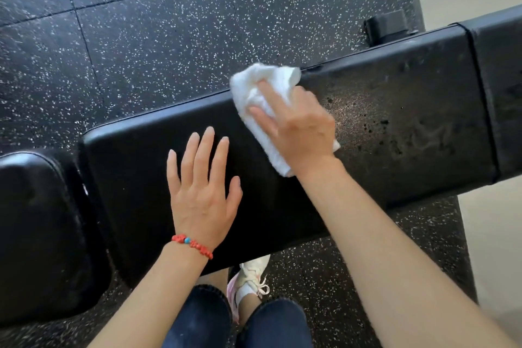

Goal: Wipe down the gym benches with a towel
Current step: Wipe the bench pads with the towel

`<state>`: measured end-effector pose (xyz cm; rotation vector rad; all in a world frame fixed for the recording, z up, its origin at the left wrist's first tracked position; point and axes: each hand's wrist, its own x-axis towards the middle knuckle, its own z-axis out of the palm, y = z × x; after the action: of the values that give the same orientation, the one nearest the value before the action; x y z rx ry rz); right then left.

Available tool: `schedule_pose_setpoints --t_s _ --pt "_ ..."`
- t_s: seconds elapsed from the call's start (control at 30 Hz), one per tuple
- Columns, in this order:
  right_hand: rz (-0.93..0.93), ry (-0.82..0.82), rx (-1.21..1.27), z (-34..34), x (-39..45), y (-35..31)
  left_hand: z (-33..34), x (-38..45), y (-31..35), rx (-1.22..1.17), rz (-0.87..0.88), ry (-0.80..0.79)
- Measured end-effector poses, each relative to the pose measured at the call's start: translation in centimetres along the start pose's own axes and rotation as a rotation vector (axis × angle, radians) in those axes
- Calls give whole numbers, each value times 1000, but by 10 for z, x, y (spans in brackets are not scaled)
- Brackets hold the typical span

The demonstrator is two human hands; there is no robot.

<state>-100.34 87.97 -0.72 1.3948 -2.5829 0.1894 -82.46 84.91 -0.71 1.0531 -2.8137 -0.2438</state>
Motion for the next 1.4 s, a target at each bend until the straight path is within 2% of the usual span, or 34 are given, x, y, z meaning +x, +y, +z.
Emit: schedule_pose_setpoints --t_s 0.07,0.17,0.23,0.27,0.37,0.47,0.53,0.6,0.67,0.77,0.87,0.97,1.0,1.07,1.17,1.23,1.3,1.4 --pt "126 20 -35 2 8 36 1 9 12 -33 14 -5" --pt "378 -65 96 0 16 66 6 19 28 -61 15 -55" --pt "419 -54 111 -1 14 59 10 23 34 -40 12 -87" --pt "385 -41 102 -3 10 49 11 23 36 -24 12 -100" --pt "127 -24 50 -7 -5 23 15 21 35 4 10 -104" --pt "-13 0 22 -5 0 48 18 20 34 19 15 -72" --pt "111 8 -53 -4 9 85 19 20 34 21 11 -58" --pt "340 -123 -37 -5 16 118 19 20 36 17 6 -54" --pt "461 -171 41 -1 13 133 20 19 36 18 5 -48" --pt "398 -82 78 -5 0 105 19 19 39 18 -5 -38" --pt "185 -48 67 -9 -23 67 17 18 46 12 -31 -15" --pt "48 -15 60 -11 -33 75 18 15 59 9 -16 5" --pt "46 -17 28 -11 -33 86 18 14 63 10 -2 11" --pt "164 -8 -4 -11 -32 116 20 11 72 11 17 14" --pt "407 -75 121 -14 -36 154 25 8 81 -7 5 -20" --pt "474 -87 161 -13 -40 156 28 7 82 3 -5 -25" --pt "463 -61 141 -16 -47 134 29 6 81 3 -6 -16" --pt "233 39 86 -18 -77 83 30 6 81 -4 1 6"
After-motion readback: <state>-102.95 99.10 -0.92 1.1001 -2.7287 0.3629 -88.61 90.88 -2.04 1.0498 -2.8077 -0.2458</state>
